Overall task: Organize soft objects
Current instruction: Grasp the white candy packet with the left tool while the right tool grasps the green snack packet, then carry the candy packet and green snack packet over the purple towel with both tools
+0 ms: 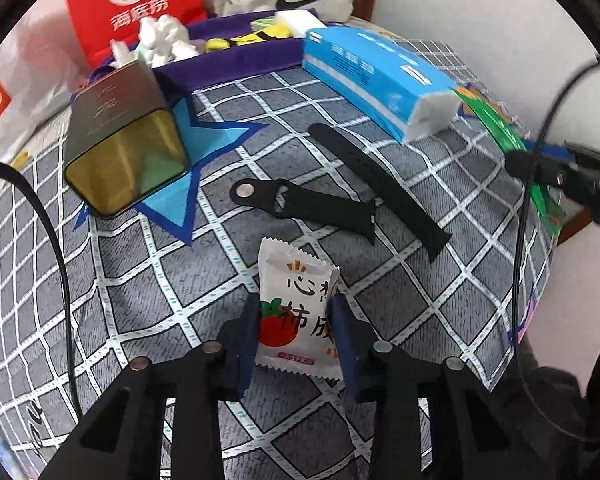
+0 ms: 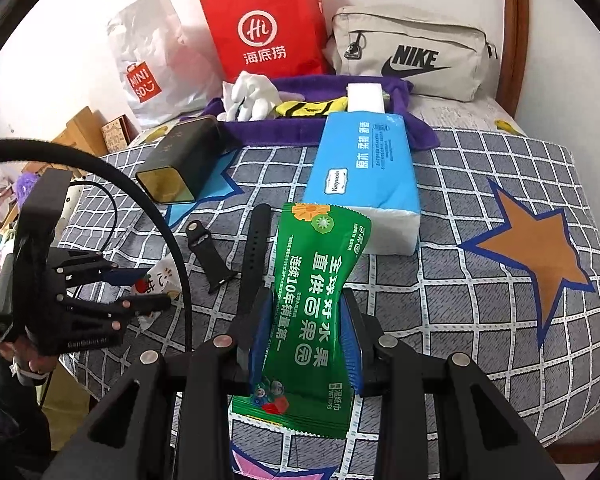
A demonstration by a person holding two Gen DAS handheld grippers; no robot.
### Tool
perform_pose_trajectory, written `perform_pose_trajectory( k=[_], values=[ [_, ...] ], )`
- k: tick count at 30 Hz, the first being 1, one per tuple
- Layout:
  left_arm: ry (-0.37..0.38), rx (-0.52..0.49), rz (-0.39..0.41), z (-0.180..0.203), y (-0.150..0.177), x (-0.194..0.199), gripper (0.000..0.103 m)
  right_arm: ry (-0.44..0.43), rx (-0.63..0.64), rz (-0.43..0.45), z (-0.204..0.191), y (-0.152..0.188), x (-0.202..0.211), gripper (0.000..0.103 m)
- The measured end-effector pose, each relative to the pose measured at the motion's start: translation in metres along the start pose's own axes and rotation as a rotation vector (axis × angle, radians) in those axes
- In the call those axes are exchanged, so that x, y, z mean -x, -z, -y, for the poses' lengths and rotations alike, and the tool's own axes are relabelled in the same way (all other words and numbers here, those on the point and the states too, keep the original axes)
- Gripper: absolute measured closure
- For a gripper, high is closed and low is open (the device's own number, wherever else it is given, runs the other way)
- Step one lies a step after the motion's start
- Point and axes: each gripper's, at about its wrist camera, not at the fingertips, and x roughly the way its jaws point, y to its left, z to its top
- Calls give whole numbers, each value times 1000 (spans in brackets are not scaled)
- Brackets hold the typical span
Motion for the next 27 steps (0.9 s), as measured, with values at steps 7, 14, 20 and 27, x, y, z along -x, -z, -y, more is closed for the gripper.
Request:
perform_pose_trajectory(
  k=[7, 14, 20, 27],
  values=[
    [34, 51, 24, -16, -3, 9, 74, -25, 31, 5, -10, -7, 6, 70],
    [34, 104, 54, -34, -13, 21, 74, -60, 59, -5, -21, -22, 5, 70],
    [36, 158, 98, -48, -23, 33, 74, -87, 91, -16, -27, -40, 1, 70],
    [31, 220, 134, -64, -32, 43, 74, -115, 116, -10, -32, -55, 0, 70]
  ],
)
